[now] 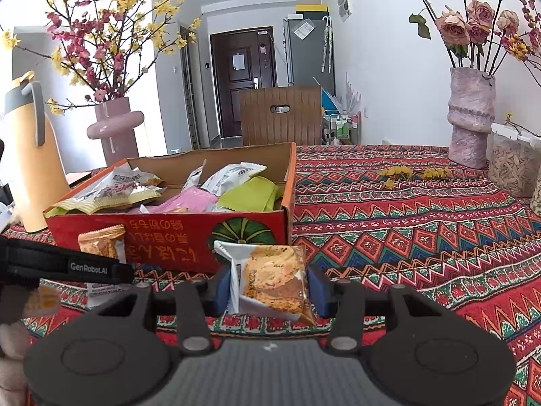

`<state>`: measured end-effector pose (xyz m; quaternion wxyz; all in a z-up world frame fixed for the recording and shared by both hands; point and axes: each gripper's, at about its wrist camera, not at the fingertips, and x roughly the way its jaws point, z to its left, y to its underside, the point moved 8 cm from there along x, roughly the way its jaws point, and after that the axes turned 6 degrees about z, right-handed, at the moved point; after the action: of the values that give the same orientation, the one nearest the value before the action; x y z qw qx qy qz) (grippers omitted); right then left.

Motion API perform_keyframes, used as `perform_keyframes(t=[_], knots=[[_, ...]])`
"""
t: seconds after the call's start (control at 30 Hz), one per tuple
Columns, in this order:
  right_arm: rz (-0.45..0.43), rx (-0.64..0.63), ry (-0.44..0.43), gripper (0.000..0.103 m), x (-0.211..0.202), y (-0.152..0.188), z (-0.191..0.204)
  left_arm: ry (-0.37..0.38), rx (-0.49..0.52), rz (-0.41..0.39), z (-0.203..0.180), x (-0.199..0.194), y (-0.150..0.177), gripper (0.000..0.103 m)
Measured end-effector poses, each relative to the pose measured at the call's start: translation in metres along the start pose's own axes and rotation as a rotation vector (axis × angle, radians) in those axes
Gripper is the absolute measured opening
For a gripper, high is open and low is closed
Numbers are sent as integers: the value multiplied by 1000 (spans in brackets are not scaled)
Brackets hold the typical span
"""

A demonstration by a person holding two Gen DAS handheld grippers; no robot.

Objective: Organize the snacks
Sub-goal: 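Grasp the other cookie packet with the left tool while the right tool holds its packet, then carry both cookie packets over the box with both tools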

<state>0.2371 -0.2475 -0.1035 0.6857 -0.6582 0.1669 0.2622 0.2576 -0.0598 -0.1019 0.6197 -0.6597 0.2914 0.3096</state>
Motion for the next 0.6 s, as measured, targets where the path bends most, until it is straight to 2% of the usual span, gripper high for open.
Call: perform_keyframes(t=[0.33,0.6], knots=[[-49,-28,-5,46,-11,-4,7,60,13,-78,7,-37,-5,41],[-137,-81,-39,46,-34,-37,31,57,-12,-196,26,-75,-41,41]])
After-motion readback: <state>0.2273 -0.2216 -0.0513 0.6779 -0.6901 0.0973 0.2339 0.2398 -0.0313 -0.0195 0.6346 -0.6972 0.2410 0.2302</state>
